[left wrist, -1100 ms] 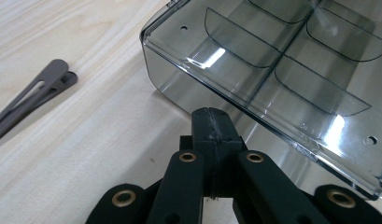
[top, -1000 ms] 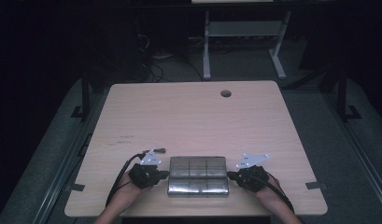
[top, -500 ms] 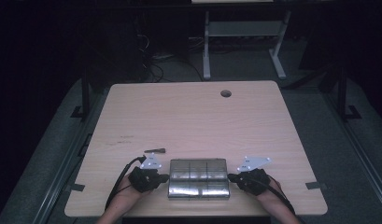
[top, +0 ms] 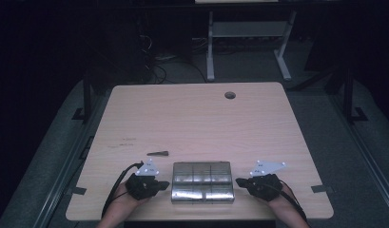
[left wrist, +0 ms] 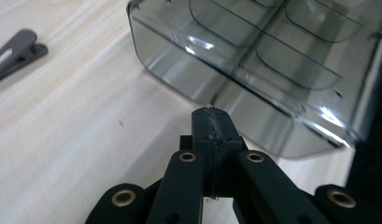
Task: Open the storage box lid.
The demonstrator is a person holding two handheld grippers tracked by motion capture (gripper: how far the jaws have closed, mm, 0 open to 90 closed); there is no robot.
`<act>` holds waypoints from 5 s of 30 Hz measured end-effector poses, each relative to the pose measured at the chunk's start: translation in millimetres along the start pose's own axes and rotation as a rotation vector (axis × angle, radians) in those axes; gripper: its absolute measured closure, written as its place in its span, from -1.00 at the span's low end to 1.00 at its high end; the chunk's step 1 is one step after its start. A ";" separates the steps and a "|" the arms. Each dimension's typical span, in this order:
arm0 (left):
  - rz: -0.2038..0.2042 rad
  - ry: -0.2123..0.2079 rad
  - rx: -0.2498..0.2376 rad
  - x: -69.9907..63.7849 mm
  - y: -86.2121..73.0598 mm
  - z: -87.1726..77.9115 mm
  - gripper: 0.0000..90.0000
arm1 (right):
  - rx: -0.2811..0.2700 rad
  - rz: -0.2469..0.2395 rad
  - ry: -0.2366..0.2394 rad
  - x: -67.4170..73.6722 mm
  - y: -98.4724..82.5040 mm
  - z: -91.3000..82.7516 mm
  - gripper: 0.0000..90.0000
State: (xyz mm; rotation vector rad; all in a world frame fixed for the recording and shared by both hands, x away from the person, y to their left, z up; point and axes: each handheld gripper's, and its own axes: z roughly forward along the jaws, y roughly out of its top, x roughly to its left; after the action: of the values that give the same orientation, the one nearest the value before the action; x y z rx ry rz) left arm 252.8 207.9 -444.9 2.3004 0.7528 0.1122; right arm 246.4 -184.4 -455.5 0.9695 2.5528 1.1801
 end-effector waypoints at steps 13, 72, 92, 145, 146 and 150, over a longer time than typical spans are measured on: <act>-0.035 -0.024 -0.033 -20.7 -19.3 -14.9 1.00 | -0.060 0.043 0.008 12.3 -27.3 -27.6 0.99; -0.001 -0.088 -0.103 -35.8 -10.7 -15.5 1.00 | -0.087 -0.024 0.128 36.2 -15.8 -20.7 1.00; -0.001 -0.096 -0.146 -37.5 -6.7 -17.5 1.00 | -0.124 -0.025 0.144 40.4 -9.9 -21.4 1.00; -0.011 -0.103 -0.255 -29.7 19.1 -30.7 1.00 | -0.127 -0.031 0.153 40.5 -9.0 -14.8 1.00; -0.010 -0.103 -0.256 -28.8 20.0 -30.9 1.00 | -0.127 -0.031 0.153 40.5 -9.0 -14.8 1.00; -0.020 -0.104 -0.262 -27.2 22.9 -31.2 1.00 | -0.127 -0.031 0.152 40.5 -9.0 -14.8 1.00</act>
State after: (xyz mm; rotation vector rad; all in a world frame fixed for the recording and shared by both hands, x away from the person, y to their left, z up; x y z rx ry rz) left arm 232.6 198.3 -403.2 2.0333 0.6657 0.0771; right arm 204.7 -172.6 -447.4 0.8385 2.5577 1.4393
